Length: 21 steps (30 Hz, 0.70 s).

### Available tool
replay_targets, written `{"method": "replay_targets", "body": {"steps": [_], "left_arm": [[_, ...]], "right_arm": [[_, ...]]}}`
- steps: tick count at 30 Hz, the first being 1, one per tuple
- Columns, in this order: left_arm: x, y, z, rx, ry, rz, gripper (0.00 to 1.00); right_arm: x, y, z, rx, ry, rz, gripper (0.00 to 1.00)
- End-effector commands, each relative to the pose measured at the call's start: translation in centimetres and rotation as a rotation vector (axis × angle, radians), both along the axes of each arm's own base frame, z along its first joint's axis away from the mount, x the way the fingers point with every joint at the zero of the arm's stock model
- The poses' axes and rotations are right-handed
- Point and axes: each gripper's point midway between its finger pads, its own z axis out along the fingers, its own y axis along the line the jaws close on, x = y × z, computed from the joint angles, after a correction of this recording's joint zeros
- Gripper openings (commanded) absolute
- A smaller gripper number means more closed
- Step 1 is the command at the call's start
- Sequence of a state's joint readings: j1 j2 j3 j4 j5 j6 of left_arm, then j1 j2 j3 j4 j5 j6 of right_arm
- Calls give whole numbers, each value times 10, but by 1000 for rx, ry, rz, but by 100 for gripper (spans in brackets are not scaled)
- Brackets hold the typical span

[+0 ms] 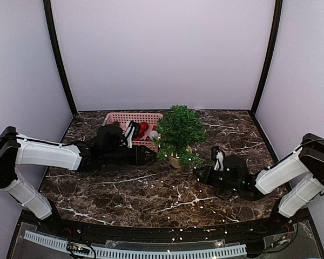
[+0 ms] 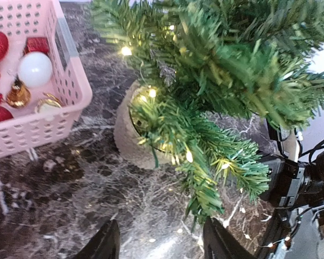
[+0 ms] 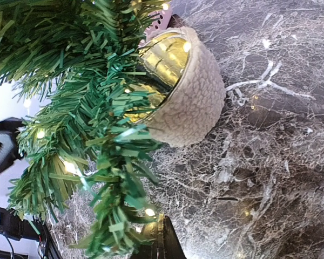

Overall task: Decorate the small christmas tree
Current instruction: Wrap the side of the string light in the gap of the branches.

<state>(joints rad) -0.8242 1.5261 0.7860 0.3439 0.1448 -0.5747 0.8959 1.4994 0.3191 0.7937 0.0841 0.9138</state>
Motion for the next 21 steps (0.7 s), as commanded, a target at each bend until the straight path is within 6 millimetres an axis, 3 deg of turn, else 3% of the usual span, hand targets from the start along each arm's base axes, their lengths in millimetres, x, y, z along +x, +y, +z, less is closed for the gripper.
{"method": "replay_targets", "body": {"steps": [1,6,11,12,14,15,16,21], "left_arm": [[-2,21,49,36,-130,92,61],[-28,1,62,16,-119,71,67],[-53,-45,53,-69,-26,-35,70],[-55,-54,56,-106,-14,-54,71],[-61,-72,41,-112,34,-103,73],[-59,-79,46,-132,31,-110,74],[-60,-85,36,-122,48,-124,76],[-57,-107,36,-169,60,-158,81]], "right_arm": [[0,9,16,36,-58,19,0],[0,9,16,27,-62,13,0],[0,8,15,24,-62,6,0],[0,8,15,24,-63,4,0],[0,8,15,25,-64,3,0],[0,7,15,25,-65,1,0],[0,7,16,25,-66,0,0],[-1,5,16,24,-70,-4,0]]}}
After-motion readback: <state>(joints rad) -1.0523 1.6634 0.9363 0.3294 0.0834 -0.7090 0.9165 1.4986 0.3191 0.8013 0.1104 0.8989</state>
